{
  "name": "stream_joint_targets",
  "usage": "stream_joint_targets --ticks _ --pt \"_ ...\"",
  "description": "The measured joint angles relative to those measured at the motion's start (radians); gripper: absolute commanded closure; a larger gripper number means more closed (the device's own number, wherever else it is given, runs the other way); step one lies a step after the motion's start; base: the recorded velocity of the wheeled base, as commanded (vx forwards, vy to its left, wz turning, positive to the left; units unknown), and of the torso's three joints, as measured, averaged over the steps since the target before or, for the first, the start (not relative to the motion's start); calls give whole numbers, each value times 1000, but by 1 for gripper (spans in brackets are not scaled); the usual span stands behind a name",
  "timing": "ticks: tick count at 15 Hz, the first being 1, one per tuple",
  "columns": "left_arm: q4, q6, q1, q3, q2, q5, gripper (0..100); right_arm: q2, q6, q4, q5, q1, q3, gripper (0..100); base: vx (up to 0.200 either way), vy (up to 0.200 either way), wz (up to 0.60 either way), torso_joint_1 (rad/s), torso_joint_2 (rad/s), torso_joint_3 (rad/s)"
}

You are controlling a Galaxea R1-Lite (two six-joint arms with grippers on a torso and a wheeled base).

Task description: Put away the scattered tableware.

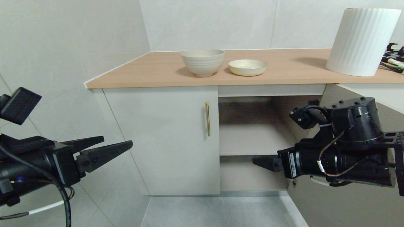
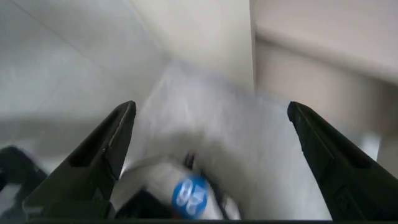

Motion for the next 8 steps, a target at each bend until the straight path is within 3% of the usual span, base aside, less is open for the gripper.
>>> stream_joint_targets --ticks 4,8 --pt "-24 6 1 -31 45 -2 0 -29 29 51 0 4 -49 0 0 0 0 0 0 0" --pt "-24 8 0 -39 68 -5 0 -41 29 52 -1 7 -50 0 200 0 0 2 5 5"
